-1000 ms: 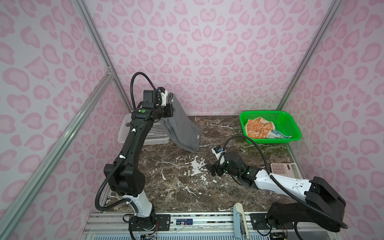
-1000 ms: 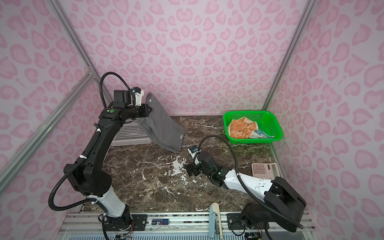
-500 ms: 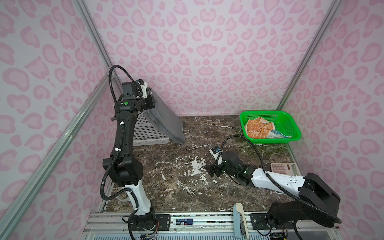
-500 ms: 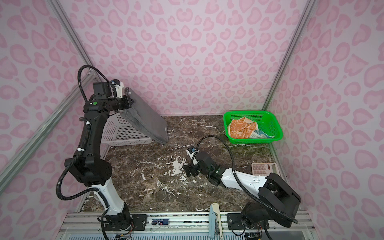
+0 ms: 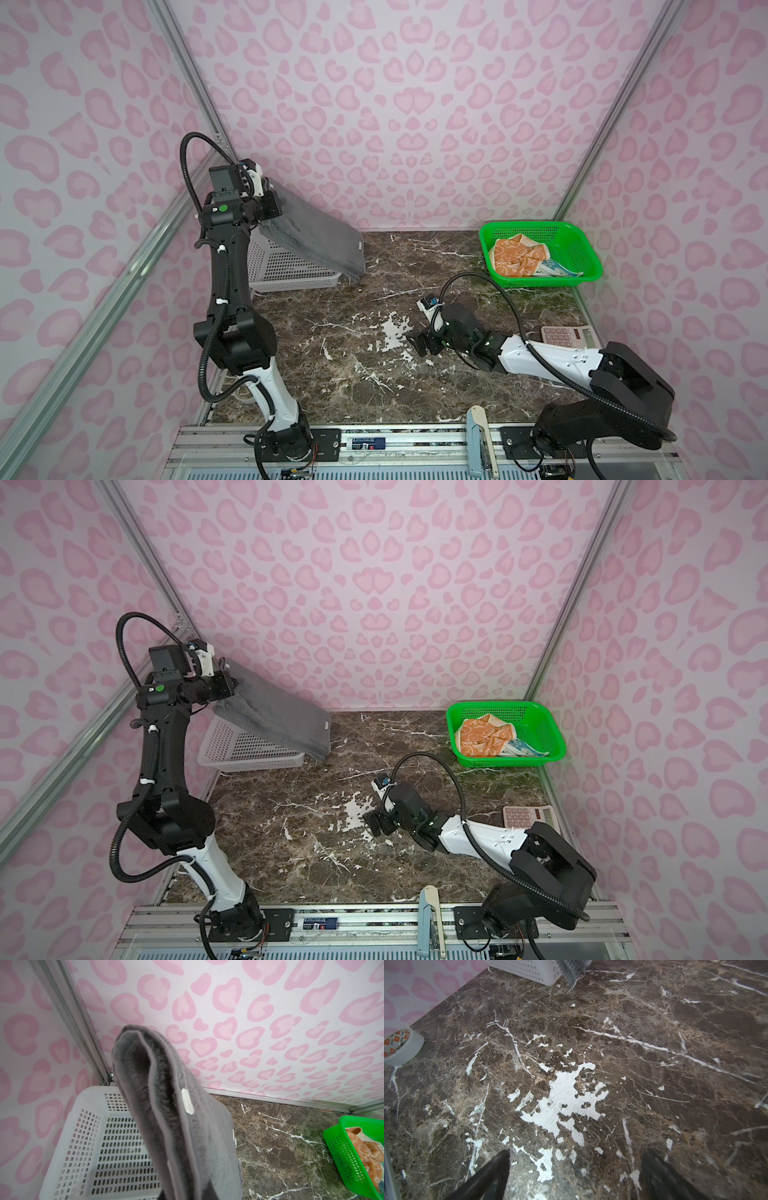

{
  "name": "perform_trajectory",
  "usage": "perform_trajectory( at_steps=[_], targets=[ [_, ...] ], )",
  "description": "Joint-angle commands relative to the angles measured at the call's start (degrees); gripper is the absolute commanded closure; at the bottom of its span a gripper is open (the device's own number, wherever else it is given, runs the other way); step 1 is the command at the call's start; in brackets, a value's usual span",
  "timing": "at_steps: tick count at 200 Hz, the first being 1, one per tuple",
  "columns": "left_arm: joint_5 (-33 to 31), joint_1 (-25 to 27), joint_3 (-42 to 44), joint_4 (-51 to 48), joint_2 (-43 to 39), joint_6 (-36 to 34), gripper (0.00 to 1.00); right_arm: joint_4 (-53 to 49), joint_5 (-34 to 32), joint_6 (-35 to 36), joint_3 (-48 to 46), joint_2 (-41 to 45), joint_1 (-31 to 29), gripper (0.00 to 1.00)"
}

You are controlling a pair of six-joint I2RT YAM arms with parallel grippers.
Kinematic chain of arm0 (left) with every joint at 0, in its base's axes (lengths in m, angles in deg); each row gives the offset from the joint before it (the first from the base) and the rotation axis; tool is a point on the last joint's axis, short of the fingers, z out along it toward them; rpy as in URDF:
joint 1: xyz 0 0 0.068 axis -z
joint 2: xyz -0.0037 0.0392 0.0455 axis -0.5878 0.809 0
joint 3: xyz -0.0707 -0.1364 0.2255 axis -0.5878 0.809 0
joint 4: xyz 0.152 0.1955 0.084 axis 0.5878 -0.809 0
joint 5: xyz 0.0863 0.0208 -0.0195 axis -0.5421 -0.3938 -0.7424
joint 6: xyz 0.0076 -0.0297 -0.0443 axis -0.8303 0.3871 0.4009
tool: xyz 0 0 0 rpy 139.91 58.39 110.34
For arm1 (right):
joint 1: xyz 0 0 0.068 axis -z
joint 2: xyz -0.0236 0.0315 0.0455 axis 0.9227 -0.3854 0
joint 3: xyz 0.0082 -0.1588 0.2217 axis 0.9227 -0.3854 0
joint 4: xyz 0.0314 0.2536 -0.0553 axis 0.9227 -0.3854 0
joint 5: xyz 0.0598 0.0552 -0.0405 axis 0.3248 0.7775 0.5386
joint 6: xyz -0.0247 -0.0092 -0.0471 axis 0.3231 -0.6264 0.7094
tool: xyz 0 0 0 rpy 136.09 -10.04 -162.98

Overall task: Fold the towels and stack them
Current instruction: 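Lift the folded grey towel with the left gripper over the white basket, then lower the grey towel into the white basket with the left gripper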

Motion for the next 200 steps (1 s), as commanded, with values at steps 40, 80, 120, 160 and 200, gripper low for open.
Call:
perform_trajectory(
  at_steps=[40,80,120,160,200],
  targets=[
    [-5.8,-1.7,1.8,-0.2,0.9,-5.1,0.97,0.3,0.1,-0.7,-0.2,-0.7,-0.3,0.01],
    [-9.4,-1.9,3.6,0.7,1.1,-7.1,0.97,0.2,0.3,-0.5,-0.1,-1.2,-0.3,0.01],
    [-14.9,-1.9,4.2,0.6,2.7,-8.7,0.97,0.4,0.4,-0.6,0.0,-1.3,-0.5,0.01],
    [-19.9,-1.9,5.6,1.1,3.7,-10.2,0.97,0.1,0.3,-0.3,0.1,-1.7,-0.5,0.01],
    [-21.7,-2.3,6.5,1.8,4.6,-11.5,0.97,0.6,0.4,-0.2,0.2,-2.3,-0.5,0.01]
  ],
)
